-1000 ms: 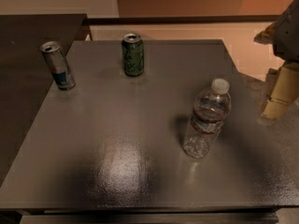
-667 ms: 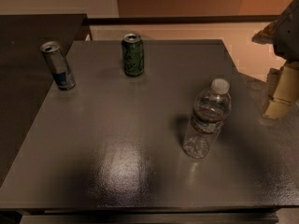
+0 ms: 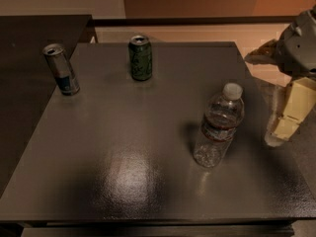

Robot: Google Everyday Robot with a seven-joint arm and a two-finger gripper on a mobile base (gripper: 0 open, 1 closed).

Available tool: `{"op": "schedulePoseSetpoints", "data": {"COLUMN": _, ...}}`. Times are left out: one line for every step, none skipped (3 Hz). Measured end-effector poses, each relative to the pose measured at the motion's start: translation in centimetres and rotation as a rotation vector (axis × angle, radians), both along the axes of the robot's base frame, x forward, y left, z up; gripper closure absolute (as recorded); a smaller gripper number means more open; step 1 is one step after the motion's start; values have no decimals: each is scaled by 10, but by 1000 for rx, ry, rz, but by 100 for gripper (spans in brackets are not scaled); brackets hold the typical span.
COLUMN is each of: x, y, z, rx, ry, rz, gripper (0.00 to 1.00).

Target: Move water bottle near green can

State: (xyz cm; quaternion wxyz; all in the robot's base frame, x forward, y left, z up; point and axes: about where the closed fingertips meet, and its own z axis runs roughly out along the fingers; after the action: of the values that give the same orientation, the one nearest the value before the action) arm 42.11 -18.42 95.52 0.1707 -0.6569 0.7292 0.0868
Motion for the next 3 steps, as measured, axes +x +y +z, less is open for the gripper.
{"op": "schedulePoseSetpoints", "data": {"x": -11, "y": 25, "z": -9, "rx": 106, "ry": 38, "rz": 64, "gripper": 0}}
{"op": "schedulePoseSetpoints", "data": {"x": -21, "y": 45, "z": -14, "rx": 195, "ry": 80, "rz": 104, "gripper": 0}}
{"op": "schedulePoseSetpoints", "data": {"x": -29, "y": 60, "z": -14, "rx": 258, "ry": 114, "rz": 131, "gripper": 0}}
